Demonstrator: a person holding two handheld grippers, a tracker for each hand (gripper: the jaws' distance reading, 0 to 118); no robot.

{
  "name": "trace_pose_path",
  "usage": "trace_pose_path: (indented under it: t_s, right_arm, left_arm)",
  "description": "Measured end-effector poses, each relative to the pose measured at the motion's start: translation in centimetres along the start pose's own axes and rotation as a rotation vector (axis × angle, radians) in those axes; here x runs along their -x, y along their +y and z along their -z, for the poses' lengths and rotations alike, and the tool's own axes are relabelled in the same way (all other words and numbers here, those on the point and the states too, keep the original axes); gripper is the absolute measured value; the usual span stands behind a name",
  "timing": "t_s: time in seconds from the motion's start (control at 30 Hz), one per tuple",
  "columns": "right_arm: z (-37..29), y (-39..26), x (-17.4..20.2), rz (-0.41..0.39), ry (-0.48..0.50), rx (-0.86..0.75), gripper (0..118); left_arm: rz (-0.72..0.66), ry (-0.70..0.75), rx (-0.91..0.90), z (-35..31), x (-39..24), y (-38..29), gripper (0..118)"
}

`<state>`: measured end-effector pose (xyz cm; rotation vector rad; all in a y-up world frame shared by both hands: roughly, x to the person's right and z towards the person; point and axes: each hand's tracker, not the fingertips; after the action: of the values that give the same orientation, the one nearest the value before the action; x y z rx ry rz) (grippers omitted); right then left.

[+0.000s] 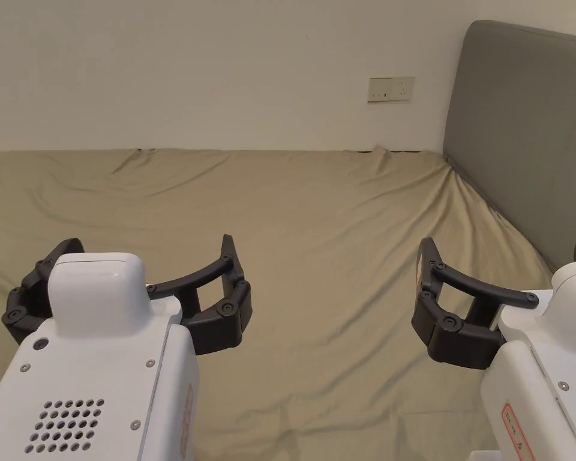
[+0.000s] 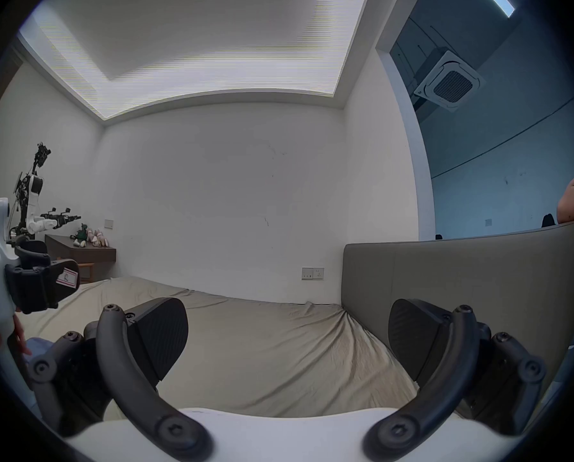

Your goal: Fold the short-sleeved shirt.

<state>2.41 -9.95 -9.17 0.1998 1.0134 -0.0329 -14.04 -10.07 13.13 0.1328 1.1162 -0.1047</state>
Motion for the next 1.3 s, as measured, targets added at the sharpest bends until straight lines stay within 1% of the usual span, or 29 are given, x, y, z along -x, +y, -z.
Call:
trace_pose_path:
  t_s: [0.43,1.3]
  right_arm:
    - [-0.1,0.2,0.5,-0.018,0.005,-0.015,118]
    - [-0.2,0.1,1.0,-0.024,0.029,-0.01,118]
  left_arm:
    - [-0.019,0.009,-0.01,-0.6,0.1,0.3,118]
    - [0.006,0.017,-0.016,-0.9,0.2,0.3,118]
